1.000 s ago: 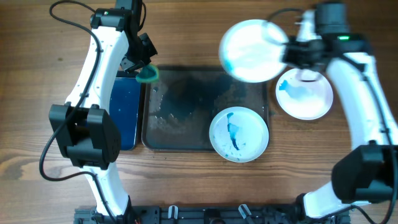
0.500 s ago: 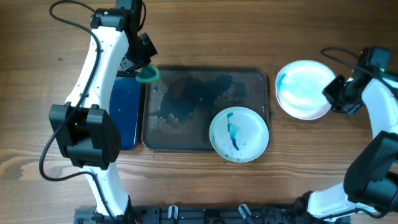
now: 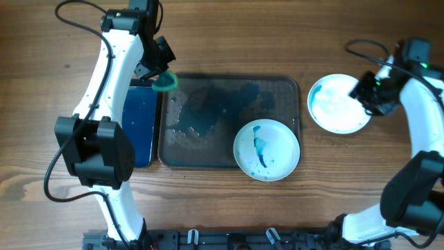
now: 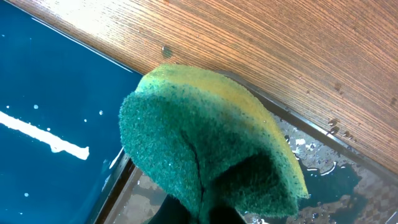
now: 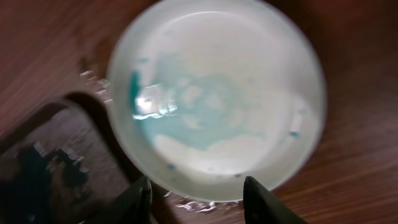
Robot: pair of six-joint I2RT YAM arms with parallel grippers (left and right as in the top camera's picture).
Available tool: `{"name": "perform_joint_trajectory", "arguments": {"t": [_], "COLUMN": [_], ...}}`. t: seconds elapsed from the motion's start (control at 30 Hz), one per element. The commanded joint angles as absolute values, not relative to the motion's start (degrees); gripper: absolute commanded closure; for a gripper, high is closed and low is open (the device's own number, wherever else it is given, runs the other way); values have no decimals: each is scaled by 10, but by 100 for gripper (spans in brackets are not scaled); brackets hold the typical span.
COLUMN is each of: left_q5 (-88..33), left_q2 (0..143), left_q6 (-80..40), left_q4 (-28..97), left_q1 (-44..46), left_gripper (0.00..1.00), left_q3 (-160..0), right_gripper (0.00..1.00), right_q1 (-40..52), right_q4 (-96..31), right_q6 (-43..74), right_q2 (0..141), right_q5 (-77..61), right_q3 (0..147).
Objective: Clean dirty plates on tray and stack at the side
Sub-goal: 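Move right gripper to the remaining plate and grip its rim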
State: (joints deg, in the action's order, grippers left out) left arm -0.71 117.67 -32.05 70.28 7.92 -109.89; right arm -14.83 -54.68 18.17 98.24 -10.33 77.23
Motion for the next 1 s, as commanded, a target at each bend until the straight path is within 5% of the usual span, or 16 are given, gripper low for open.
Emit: {"name": "perform_joint_trajectory", "arguments": {"t": [0.0, 0.27, 0.97], "left_q5": [-6, -6, -6], "left_q2": [1177, 1177, 1177], "left_q6": [-326, -326, -326], "left_q4": [699, 707, 712], "left_q1": [81, 81, 81], "left_gripper": [96, 96, 96], "left_q3": [-1108, -1108, -1108], "right_gripper": [50, 54, 63], "right_q1": [-63, 58, 66], "right_q4": [-550, -556, -562], "right_q6": [139, 135, 109], "right_q2": [974, 974, 974], "right_q5": [-136, -136, -136], "right_q3": [787, 742, 592]}}
